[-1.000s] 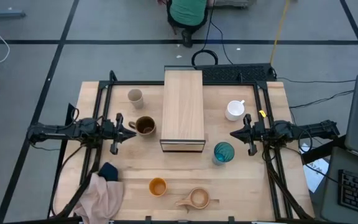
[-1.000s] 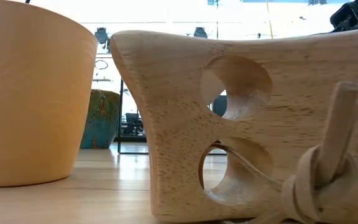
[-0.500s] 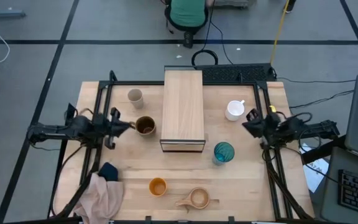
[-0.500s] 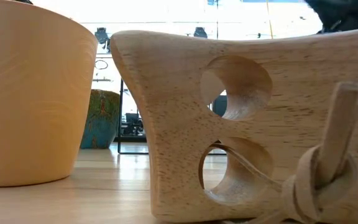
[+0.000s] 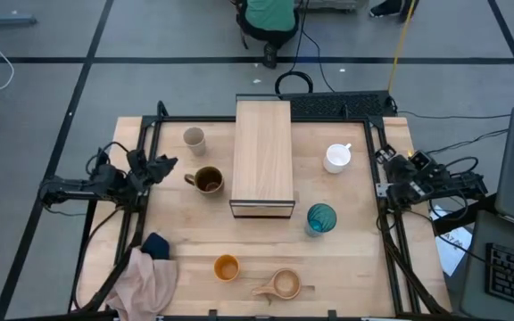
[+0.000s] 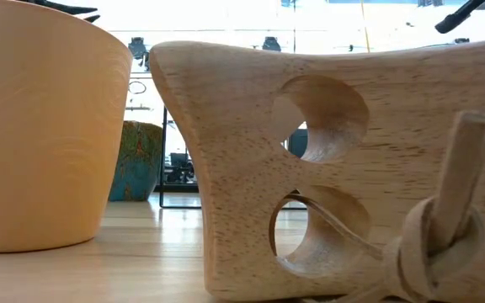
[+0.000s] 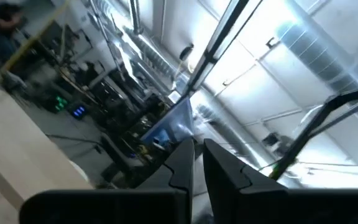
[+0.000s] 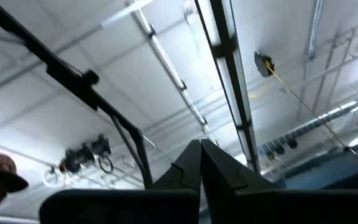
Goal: Stack small to large cups/mugs on shelf
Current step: Put the brown mug on the shelf
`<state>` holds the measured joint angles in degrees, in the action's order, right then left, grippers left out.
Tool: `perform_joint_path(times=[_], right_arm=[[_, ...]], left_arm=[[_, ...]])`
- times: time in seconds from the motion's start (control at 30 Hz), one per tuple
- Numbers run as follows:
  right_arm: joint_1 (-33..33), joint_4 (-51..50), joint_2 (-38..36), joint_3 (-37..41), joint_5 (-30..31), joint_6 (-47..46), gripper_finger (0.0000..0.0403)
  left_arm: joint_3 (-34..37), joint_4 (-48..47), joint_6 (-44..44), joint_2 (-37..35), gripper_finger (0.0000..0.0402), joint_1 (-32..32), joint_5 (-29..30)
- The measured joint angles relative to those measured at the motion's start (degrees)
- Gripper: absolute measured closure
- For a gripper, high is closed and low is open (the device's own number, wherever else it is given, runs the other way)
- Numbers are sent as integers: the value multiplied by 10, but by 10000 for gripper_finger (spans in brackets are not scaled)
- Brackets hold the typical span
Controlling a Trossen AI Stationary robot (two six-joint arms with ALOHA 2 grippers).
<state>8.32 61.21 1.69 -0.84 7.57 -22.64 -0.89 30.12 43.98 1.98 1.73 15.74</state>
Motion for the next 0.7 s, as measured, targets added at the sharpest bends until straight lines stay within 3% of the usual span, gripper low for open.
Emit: perform_joint_path(times=[0.17, 0.4, 0.7], right_arm=[[0, 28, 0, 0, -1, -116, 403], [0, 56, 0, 0, 8, -115, 403], [0, 54, 0, -1, 14, -141, 403]], left_arm=[[0, 17, 34, 0, 366, -1, 9], [0, 68, 10, 0, 366, -1, 13], [0, 88, 55, 0, 366, -1, 4]])
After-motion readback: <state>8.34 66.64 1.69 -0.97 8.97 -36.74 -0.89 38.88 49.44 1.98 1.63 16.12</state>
